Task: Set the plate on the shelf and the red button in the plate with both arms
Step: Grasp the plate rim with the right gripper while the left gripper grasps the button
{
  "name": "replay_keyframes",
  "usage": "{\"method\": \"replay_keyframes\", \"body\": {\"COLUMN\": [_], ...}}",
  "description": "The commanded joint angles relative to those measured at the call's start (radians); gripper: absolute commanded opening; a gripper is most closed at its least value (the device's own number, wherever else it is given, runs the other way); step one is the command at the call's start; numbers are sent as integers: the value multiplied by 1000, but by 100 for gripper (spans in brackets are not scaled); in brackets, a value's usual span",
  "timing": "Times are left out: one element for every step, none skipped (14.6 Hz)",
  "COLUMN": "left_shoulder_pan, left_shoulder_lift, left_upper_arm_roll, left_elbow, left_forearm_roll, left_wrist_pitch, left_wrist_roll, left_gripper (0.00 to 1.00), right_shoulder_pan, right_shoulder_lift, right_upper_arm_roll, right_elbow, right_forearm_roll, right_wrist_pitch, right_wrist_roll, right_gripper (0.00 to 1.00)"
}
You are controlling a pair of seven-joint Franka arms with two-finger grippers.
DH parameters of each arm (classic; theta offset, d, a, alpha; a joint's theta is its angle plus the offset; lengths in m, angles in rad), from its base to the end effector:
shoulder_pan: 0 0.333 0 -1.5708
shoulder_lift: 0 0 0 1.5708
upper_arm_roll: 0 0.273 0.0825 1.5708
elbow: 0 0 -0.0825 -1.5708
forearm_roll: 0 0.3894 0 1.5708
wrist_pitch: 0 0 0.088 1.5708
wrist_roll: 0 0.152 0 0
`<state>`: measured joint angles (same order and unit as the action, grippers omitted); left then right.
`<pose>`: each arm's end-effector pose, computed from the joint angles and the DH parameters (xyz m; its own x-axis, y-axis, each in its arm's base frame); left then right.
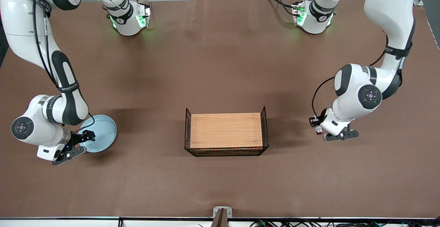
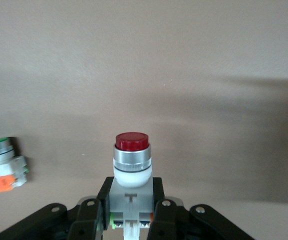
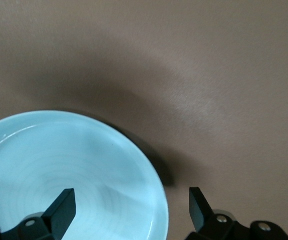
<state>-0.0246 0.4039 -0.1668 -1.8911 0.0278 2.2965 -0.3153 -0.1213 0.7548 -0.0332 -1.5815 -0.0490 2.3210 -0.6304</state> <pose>0.6074 -0.1162 0.2068 0.9929 0.1185 -0.0066 0.1187 -0.9919 0.0445 0.6627 -0.1047 0.1120 0.8681 0.4942 -0.0474 0.4959 -0.8676 0.0372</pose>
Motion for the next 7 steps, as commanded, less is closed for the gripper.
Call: {"method": "replay_keyframes", "body": {"left_shoulder_pan": [6, 6, 5, 5, 5, 3, 3], "left_shoulder_lift": [-69, -83, -91, -97, -100, -102, -105], "left_upper_arm_roll": [-8, -8, -8, -8, -8, -8, -8], "left_elbow": [-8, 3, 21, 36, 56, 72, 84], "left_forearm_roll": [8, 8, 6, 6, 6, 0, -14], "left_wrist_pitch": [-54, -87, -122, -159, -198, -227, -253], "left_wrist_roll": [-30, -37, -41, -41, -41, -39, -39], "left_gripper": [29, 29, 29, 29, 29, 29, 29], "right_shoulder_pan": [-14, -11, -9, -6, -3, -3, -4], "right_shoulder_lift": [-5, -5, -6, -8, -9, -9, -11], "right_upper_arm_roll": [12, 12, 12, 12, 12, 12, 12], "right_elbow": [-60, -78, -78, -77, -77, -77, -74], "right_forearm_roll": [-11, -12, -12, -12, -12, -12, -12], "right_wrist_pitch": [72, 108, 109, 107, 107, 107, 106], "right_wrist_roll": [-8, -8, -8, -9, -8, -9, -11], "right_gripper": [99, 98, 97, 93, 90, 85, 81]}}
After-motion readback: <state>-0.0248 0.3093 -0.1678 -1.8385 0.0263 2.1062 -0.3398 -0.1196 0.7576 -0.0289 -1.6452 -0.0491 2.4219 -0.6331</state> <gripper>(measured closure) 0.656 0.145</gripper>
